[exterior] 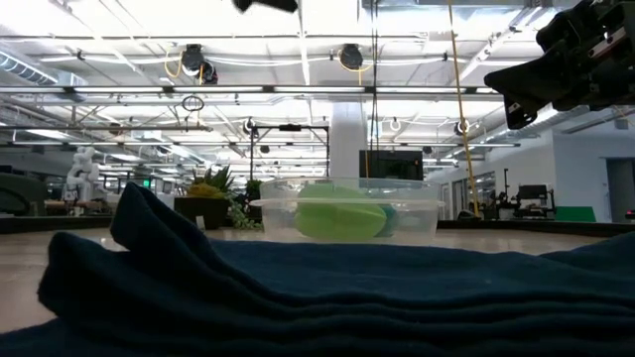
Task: Pick and placing Produce into tupperware
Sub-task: Put the carrot into the transparent bin
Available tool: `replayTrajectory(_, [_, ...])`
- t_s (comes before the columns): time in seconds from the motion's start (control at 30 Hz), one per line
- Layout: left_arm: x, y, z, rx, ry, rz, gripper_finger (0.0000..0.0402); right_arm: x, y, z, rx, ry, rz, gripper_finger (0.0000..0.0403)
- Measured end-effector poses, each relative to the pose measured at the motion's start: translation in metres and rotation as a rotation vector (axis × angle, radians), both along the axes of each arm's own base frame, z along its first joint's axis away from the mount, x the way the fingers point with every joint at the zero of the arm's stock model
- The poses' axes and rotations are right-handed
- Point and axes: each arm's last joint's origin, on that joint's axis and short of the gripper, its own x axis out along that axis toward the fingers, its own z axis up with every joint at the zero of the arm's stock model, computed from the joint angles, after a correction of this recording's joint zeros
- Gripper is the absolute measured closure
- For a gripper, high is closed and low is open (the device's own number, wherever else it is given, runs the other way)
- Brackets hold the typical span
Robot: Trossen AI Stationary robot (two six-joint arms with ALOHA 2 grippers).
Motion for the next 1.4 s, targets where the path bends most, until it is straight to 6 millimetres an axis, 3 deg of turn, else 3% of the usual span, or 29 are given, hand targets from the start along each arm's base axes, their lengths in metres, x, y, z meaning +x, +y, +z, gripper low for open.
replayTrajectory(0.23, [-0.033, 0.016, -0.068, -0.106, -0.196, -0.047, 0.04, 0.0, 0.0, 0.001, 0.011, -0.008, 0.0, 0.0403])
replayTrajectory(0.6, [-0.105, 0.03, -0.105, -0.055, -0.394, 0.086, 0.0399, -0.001, -0.001, -0.001, 0.023, 0.009, -0.031, 0.0403])
replayTrajectory(0.8, [-0.119, 0.038, -0.135, 0.064, -0.535, 0.021, 0.0401, -0.001, -0.006, 0.002, -0.027, -0.017, -0.208, 0.0403])
replayTrajectory(1.0, [-0.135, 0.048, -0.167, 0.111, -0.565, 0.029, 0.0401, -0.002, -0.006, 0.009, -0.047, -0.092, -0.211, 0.0403])
replayTrajectory(1.17, [-0.137, 0.054, -0.172, 0.09, -0.551, -0.023, 0.0401, -0.001, -0.004, 0.005, -0.054, -0.051, -0.159, 0.0403])
replayTrajectory(1.4, [-0.141, 0.054, -0.174, 0.097, -0.514, -0.031, 0.0401, -0.002, -0.005, 0.013, -0.117, -0.129, -0.19, 0.0403])
